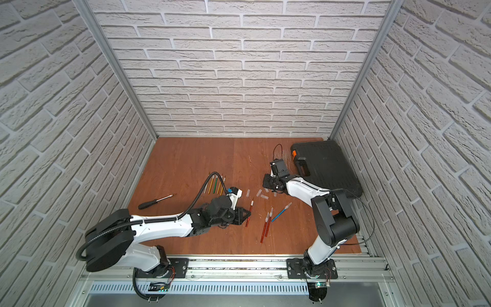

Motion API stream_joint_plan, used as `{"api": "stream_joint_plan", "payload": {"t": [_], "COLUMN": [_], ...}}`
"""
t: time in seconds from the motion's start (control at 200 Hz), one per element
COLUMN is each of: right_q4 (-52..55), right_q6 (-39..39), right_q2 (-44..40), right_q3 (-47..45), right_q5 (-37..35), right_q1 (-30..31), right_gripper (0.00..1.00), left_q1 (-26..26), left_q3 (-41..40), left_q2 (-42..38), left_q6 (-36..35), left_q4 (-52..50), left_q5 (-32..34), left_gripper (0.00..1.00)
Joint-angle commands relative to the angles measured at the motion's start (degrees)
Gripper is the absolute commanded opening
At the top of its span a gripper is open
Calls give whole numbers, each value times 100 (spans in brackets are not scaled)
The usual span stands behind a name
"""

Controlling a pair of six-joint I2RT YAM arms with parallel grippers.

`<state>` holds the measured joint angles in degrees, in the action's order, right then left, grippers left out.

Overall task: Remove protective caps from carving knives
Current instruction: Place the protective sleeve at the center of the board.

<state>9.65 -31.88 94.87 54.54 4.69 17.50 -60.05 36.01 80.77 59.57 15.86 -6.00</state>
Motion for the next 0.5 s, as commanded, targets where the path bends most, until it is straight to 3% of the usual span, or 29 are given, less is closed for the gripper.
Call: {"api": "stream_joint_plan", "payload": {"t": [0.0, 0.255, 0.495], "right_q4": [-85, 53, 349], "right_q6": [164, 296, 493], "right_q2": [-10, -340, -1076], "right_q3": [114, -34, -436], "right_q5": [-58, -40, 117], "right_q1": [13, 8, 41], "right_gripper": [18, 18, 25], "left_q1": [120, 473, 980], "left_q3": [-117, -85, 59], "left_q2": [-188, -527, -898], "left_q6": [-134, -364, -757], "left_q4": [-201, -904, -1859], "left_q5": [92, 126, 133], "left_gripper": [3, 3, 3]}}
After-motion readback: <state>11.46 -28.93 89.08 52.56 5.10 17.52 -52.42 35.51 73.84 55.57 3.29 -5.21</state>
